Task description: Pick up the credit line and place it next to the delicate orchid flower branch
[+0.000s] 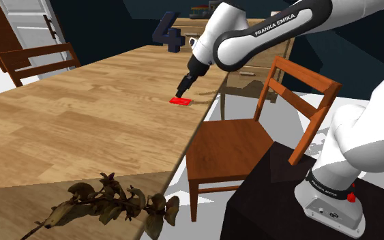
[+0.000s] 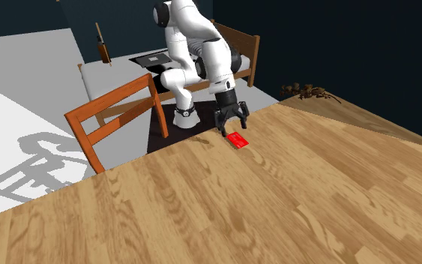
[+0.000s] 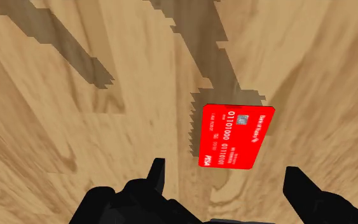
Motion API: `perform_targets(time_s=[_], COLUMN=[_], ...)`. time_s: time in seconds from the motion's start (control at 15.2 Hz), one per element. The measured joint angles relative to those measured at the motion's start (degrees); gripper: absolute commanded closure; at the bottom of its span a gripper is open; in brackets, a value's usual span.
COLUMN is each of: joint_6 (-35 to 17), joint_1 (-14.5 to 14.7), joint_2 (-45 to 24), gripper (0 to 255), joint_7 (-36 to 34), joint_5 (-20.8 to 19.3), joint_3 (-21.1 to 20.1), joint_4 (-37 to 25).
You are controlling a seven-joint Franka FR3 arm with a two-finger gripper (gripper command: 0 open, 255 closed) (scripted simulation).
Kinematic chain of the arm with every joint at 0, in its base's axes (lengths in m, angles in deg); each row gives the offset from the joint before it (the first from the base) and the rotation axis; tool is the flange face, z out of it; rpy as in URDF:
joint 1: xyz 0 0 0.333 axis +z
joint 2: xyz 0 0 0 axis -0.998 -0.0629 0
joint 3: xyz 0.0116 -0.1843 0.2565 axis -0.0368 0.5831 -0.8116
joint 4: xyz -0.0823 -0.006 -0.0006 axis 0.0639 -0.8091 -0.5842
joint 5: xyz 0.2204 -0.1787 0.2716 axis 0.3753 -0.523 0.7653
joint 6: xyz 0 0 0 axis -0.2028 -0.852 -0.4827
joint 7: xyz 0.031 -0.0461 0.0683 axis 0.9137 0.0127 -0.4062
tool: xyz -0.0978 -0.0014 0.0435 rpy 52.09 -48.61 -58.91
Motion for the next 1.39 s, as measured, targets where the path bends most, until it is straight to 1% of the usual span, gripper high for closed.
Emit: perform_targets(time_s=[0.2,0.53,0.99,1.06,1.39], joint_6=[-3.98,-7.37,-8.37,-8.37,-8.85], joint_1=[1.07,1.44,1.52,1.52,1.63], joint_2=[-3.22,-7.01,-8.4,-8.41,-8.23], gripper=[0,0,0,255,255], joint_7=[1.58,2.13,2.37,2.37,2.48], joint_5=[1.27,1.89,2.14,2.14,2.26], joint_3=[-0.1,-0.16,-0.13,-0.13,-0.22], joint_4=[-1.48,-2.22,-2.64,-2.64,-2.9])
